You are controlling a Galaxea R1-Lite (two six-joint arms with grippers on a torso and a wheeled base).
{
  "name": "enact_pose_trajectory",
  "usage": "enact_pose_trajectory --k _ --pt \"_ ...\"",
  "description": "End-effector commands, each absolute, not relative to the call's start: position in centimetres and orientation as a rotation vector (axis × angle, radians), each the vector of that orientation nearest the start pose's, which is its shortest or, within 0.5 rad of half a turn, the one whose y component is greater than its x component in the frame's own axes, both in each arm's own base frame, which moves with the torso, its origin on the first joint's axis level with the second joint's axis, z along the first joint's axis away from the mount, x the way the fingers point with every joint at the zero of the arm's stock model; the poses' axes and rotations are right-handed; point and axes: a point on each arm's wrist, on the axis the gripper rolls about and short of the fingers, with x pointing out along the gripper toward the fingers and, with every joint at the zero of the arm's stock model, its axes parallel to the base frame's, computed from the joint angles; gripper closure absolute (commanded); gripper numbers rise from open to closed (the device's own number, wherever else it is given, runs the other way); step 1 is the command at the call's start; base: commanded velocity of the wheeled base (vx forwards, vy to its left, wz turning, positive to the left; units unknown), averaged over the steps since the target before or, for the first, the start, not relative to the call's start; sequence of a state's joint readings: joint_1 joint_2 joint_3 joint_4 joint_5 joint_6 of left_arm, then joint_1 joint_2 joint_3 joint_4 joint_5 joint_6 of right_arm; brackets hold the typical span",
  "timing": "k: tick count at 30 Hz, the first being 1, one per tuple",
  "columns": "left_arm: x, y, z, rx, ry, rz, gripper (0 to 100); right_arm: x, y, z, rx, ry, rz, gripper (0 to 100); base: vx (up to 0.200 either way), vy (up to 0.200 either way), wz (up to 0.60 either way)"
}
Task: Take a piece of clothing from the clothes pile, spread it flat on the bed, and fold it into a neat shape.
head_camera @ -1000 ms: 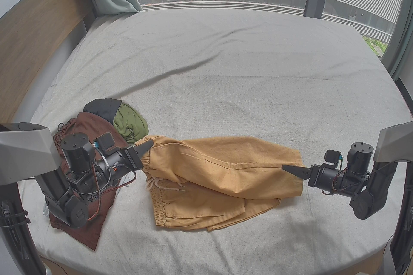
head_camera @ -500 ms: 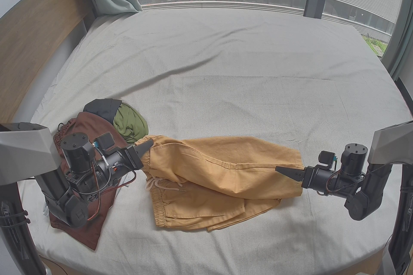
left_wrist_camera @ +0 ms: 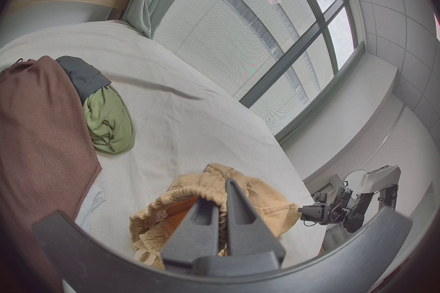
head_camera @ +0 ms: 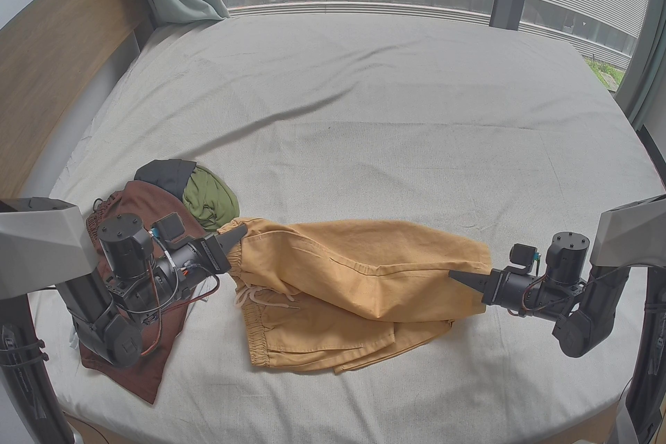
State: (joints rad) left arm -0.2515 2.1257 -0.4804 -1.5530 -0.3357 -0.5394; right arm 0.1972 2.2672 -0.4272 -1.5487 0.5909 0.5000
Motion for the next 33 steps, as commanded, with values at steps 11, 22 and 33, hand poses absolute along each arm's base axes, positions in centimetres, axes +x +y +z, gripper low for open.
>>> enact_pose_trajectory --k 11,22,33 --pt "31.0 -8.7 6.7 -0.528 0.243 -0.548 100 30.3 7.3 2.1 0.525 0.462 0.698 100 0.0 0.0 0.0" --pt "31.3 -8.8 7.2 -0.527 0.216 -0.555 100 29.7 7.2 5.3 0.51 0.369 0.727 100 0.0 0.0 0.0" --pt "31.6 -7.7 10.1 -0.529 0.109 -0.556 100 28.5 7.0 8.1 0.501 0.293 0.749 100 0.0 0.0 0.0"
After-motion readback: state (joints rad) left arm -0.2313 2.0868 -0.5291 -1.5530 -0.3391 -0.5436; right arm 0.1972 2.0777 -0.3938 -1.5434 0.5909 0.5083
